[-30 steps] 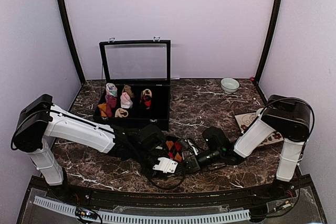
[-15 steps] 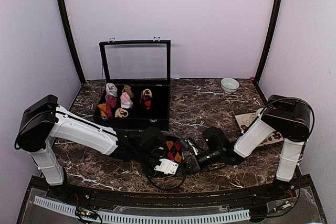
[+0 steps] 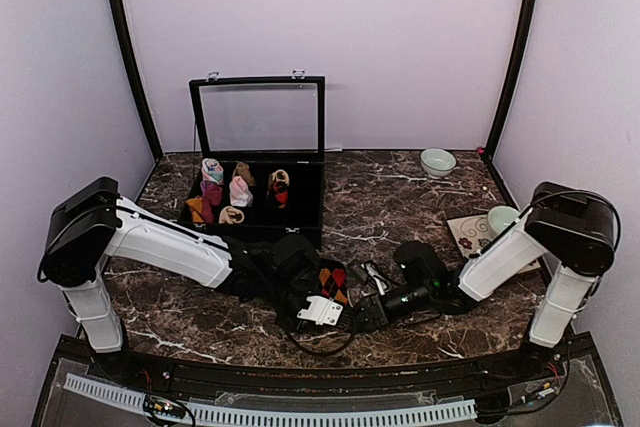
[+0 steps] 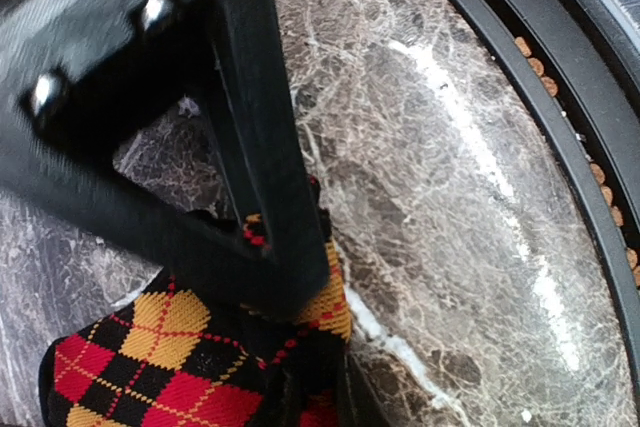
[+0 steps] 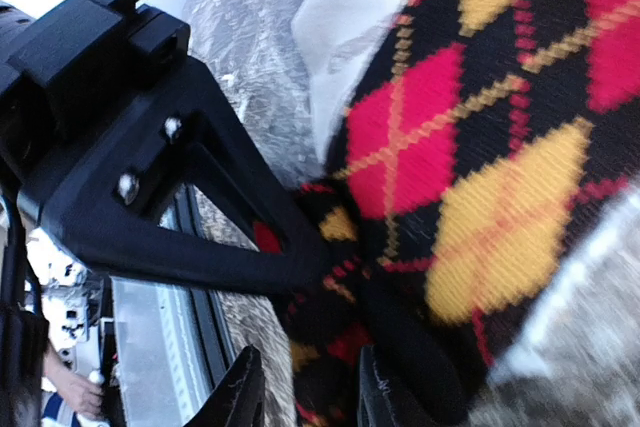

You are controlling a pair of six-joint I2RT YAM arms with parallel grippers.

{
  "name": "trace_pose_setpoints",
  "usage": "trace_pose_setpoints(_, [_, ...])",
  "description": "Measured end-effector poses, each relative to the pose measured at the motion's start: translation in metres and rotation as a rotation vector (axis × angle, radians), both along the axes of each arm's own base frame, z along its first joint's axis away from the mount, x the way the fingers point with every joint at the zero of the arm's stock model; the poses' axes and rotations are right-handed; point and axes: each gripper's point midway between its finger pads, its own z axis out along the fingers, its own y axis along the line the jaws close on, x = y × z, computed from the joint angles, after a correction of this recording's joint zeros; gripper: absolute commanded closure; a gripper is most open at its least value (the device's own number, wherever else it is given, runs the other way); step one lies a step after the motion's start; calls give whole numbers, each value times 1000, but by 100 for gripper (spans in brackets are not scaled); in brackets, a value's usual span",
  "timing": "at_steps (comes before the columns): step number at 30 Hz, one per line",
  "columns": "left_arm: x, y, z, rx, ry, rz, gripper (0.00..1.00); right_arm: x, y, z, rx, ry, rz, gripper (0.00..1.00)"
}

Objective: Roll the socks
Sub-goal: Roll the sock at the center of the board.

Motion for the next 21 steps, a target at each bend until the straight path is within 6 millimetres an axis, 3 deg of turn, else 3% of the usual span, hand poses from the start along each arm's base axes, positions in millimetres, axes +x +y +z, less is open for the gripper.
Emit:
trace_pose_setpoints(7, [0,7,0,26,142,-9,95,6,-35,2,-83,-115,-103,70])
trace_pose_setpoints(13, [3,8,0,53,297,-4,95,-2,-71,14,-118,-302,-149,64])
trace_pose_setpoints(18, [3,6,1,90,430,-3,96,-8,-64,53,-46,-510,-124,64])
trace_pose_setpoints(21, [3,5,1,118,514,-2,95,-11,-60,59,-56,-577,-105,64])
